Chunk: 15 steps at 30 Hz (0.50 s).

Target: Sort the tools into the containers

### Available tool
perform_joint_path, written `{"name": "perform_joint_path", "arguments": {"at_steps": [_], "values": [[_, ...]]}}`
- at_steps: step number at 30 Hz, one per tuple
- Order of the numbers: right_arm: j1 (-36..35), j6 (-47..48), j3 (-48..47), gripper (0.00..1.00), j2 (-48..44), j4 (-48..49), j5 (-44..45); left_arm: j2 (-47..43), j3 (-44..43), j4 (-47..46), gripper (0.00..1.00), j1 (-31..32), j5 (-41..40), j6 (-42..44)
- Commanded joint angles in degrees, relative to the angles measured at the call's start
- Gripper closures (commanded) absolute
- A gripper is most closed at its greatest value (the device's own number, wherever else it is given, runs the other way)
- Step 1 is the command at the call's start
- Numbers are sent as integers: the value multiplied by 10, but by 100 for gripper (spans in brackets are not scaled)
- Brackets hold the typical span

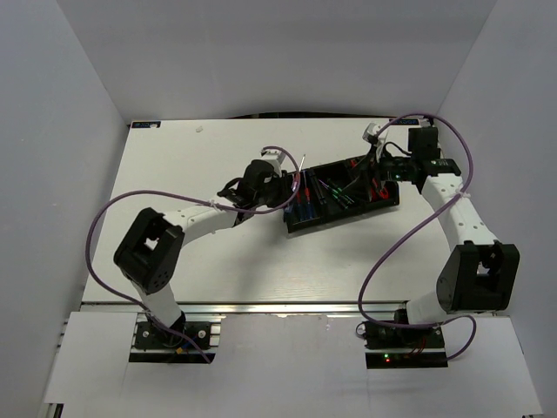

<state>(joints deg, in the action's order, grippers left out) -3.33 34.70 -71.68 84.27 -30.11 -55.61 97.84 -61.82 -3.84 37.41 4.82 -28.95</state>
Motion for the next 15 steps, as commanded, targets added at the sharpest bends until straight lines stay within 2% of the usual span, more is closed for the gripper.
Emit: {"name": "perform_joint_path", "arguments": {"at_steps": [1, 3, 6, 7, 9, 11, 15], "values": [[3, 4, 13, 11, -25, -7, -6, 12, -52, 8, 95, 6, -40, -6], [3, 6, 15, 10, -27, -7, -5, 24, -68, 15, 88, 6, -40, -8], [3, 9, 16, 11, -29, -10, -5, 30, -77, 18, 70, 11, -60, -5], [3, 8, 16, 11, -27, -10, -5, 30, -76, 18, 58, 13, -61, -5], [3, 9, 15, 10, -27, -10, -5, 30, -77, 18, 50, 14, -63, -4], [3, 9, 15, 10, -25, -9, -5, 28, -76, 18, 45, 14, -64, -2], [3, 8, 12, 11, -24, -10, -3, 24, -74, 16, 43, 14, -59, 3]]}}
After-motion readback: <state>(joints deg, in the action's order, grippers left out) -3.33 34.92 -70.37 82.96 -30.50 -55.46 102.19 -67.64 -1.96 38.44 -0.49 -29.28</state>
